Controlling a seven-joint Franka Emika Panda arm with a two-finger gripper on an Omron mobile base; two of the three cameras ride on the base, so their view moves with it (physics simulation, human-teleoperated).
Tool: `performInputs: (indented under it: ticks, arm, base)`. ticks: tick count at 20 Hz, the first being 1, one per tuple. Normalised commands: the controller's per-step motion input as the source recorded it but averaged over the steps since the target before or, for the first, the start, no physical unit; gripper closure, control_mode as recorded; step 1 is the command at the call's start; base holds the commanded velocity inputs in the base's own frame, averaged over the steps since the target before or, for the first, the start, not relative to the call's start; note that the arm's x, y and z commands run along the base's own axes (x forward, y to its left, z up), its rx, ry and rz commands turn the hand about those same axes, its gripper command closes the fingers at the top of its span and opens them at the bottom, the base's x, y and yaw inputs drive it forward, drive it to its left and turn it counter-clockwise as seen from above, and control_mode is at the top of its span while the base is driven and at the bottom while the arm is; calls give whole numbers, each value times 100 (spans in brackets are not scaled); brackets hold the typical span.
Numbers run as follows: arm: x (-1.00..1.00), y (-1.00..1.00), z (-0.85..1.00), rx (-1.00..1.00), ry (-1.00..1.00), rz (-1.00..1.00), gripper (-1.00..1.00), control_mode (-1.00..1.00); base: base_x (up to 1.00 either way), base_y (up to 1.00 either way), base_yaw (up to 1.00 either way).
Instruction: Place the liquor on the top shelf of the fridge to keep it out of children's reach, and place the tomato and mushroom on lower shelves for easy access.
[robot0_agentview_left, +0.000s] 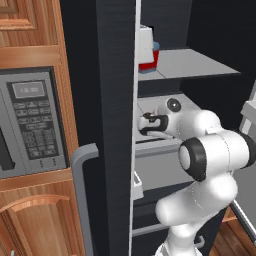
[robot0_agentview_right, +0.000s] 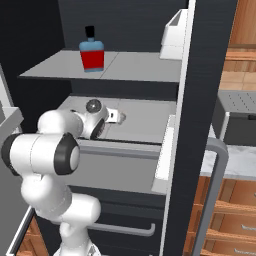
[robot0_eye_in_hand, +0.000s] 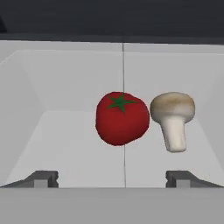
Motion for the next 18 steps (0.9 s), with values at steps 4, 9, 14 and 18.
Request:
performInputs:
  ticks: [4, 9, 14, 18]
  arm:
    - [-90, 1, 43, -3, -16, 0, -100, -100]
    - [-99, 0, 48, -2, 0, -5, -100, -100]
    - [-100, -2, 52, -3, 0, -7, -100, -100]
    - [-82, -10, 81, -3, 0, -3, -100, -100]
  base:
    - [0, 0, 0]
    - [0, 0, 0]
    - [0, 0, 0]
    - [0, 0, 0]
